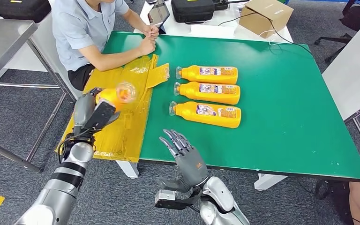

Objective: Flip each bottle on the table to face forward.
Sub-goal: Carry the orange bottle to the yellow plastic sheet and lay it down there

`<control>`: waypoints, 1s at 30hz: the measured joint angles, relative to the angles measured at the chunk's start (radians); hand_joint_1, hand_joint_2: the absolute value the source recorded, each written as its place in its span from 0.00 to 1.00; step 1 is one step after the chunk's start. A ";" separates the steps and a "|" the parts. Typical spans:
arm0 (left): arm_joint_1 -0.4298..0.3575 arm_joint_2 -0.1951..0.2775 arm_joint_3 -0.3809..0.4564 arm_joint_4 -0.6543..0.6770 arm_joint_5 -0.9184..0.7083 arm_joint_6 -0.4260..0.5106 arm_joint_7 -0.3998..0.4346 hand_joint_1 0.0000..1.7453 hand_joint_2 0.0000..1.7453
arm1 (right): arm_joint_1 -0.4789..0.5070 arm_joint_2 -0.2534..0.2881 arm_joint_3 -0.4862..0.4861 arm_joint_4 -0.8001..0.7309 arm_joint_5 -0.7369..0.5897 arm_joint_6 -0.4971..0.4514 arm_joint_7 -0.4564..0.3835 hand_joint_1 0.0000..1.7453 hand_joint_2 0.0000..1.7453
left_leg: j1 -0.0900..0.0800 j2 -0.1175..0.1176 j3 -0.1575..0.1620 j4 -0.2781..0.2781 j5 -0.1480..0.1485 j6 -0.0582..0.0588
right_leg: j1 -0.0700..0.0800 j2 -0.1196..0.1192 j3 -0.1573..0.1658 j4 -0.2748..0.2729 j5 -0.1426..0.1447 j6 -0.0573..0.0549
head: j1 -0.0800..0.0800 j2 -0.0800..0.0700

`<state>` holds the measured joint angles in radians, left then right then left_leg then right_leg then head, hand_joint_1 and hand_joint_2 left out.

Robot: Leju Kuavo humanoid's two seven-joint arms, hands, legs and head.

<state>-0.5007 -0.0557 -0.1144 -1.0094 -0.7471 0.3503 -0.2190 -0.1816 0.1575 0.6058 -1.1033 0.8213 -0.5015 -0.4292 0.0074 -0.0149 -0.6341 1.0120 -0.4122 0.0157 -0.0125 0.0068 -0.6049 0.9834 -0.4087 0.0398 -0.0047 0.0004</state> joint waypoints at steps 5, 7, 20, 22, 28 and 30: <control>-0.130 0.022 -0.057 0.225 -0.155 -0.123 0.082 1.00 1.00 | -0.026 0.019 0.001 0.014 -0.020 0.041 -0.025 0.00 0.00 | 0.000 0.001 0.000 0.000 0.000 0.000 | 0.000 0.000 0.000 0.000 0.001 0.000 | 0.000 0.000; -0.167 0.023 -0.070 0.308 -0.177 -0.156 0.104 1.00 1.00 | -0.034 0.027 0.003 0.022 -0.026 0.050 -0.031 0.00 0.00 | 0.000 0.001 0.000 0.000 0.000 0.000 | 0.000 0.000 0.000 0.000 0.001 0.000 | 0.000 0.000; -0.269 0.037 -0.107 0.568 -0.216 -0.209 0.137 1.00 1.00 | -0.053 0.036 0.024 0.079 -0.050 0.054 -0.046 0.00 0.00 | 0.000 0.001 0.002 0.000 0.000 0.000 | 0.000 0.000 0.002 0.001 0.000 0.000 | 0.000 0.000; -0.273 0.037 -0.108 0.578 -0.211 -0.215 0.133 1.00 1.00 | -0.054 0.036 0.026 0.084 -0.052 0.054 -0.046 0.00 0.00 | 0.000 0.001 0.003 0.000 0.000 0.000 | 0.000 0.000 0.003 0.001 0.000 0.000 | 0.000 0.000; -0.273 0.026 -0.109 0.597 -0.195 -0.244 0.115 0.21 1.00 | -0.054 0.035 0.028 0.104 -0.058 0.049 -0.047 0.00 0.00 | 0.000 0.001 0.007 0.000 0.000 0.000 | 0.000 0.000 0.007 0.001 0.000 0.000 | 0.000 0.000; -0.269 0.022 -0.106 0.602 -0.178 -0.254 0.101 0.00 1.00 | -0.054 0.035 0.028 0.112 -0.062 0.048 -0.048 0.00 0.00 | 0.000 0.001 0.007 0.000 0.000 0.000 | 0.000 0.000 0.007 0.001 0.000 0.000 | 0.000 0.000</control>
<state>-0.7700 -0.0340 -0.2205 -0.4075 -0.9251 0.0963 -0.1178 -0.2354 0.1926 0.6342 -0.9911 0.7598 -0.4537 -0.4774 0.0072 -0.0141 -0.6268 1.0119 -0.4125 0.0152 -0.0127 0.0070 -0.5976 0.9844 -0.4088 0.0397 -0.0047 0.0004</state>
